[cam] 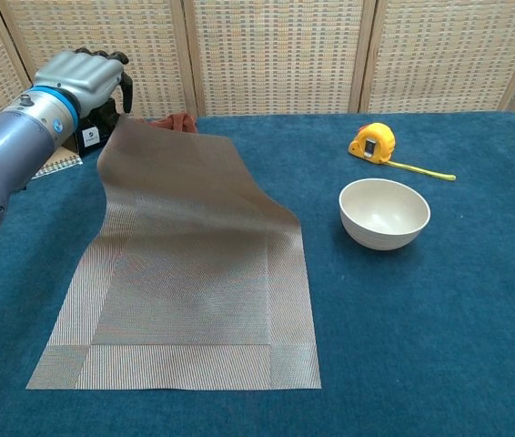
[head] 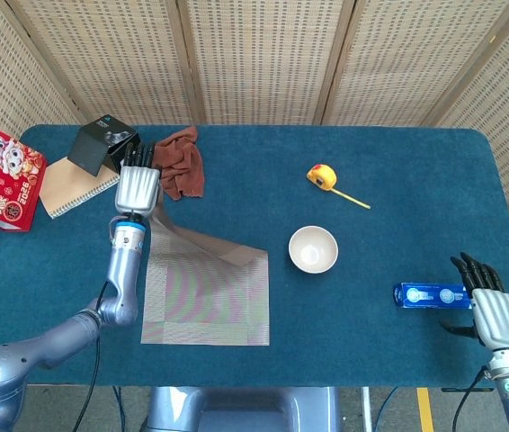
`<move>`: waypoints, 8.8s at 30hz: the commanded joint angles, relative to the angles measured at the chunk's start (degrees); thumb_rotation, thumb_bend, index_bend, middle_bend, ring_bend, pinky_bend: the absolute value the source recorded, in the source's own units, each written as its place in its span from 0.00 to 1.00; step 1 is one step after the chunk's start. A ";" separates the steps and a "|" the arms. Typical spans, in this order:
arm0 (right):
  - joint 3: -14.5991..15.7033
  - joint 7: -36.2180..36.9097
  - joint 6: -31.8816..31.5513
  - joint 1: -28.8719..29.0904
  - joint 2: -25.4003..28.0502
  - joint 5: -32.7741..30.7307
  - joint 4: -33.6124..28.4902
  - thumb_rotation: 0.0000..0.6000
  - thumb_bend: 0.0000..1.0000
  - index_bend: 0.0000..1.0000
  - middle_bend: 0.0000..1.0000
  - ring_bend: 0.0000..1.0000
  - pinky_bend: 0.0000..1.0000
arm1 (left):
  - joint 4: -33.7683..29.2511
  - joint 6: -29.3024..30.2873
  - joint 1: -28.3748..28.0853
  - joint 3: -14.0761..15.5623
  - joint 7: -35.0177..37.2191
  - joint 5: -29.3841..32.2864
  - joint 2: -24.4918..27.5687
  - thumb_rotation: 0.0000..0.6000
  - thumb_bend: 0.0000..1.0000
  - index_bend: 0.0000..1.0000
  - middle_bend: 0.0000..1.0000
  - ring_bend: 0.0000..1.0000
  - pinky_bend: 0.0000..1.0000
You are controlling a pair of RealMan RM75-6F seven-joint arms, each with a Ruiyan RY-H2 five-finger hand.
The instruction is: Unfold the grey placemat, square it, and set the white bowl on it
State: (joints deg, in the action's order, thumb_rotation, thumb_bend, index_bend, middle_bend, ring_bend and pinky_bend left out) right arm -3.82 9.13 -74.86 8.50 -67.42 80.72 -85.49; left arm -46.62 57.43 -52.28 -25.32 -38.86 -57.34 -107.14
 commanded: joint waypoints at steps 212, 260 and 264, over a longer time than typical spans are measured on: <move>-10.70 -28.11 16.72 17.61 -18.84 -24.28 21.81 1.00 0.37 0.37 0.00 0.00 0.00 | -41.69 30.96 48.01 23.04 28.27 -28.99 32.27 1.00 0.32 0.19 0.00 0.00 0.00; 1.14 -30.39 13.70 19.74 -31.50 -2.83 0.16 1.00 0.09 0.19 0.00 0.00 0.00 | -43.74 32.85 48.96 22.17 33.51 -29.76 35.40 1.00 0.32 0.16 0.00 0.00 0.00; 0.99 -29.95 15.24 20.16 -32.56 -4.18 -0.65 1.00 0.09 0.18 0.00 0.00 0.00 | -43.55 32.34 48.84 22.29 33.25 -29.65 35.28 1.00 0.32 0.16 0.00 0.00 0.00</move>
State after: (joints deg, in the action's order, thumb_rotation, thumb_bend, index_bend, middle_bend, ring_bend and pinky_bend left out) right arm -2.79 -20.89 -59.79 28.55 -99.82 76.71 -85.99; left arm -90.19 89.79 -3.43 -3.04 -5.60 -86.99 -71.86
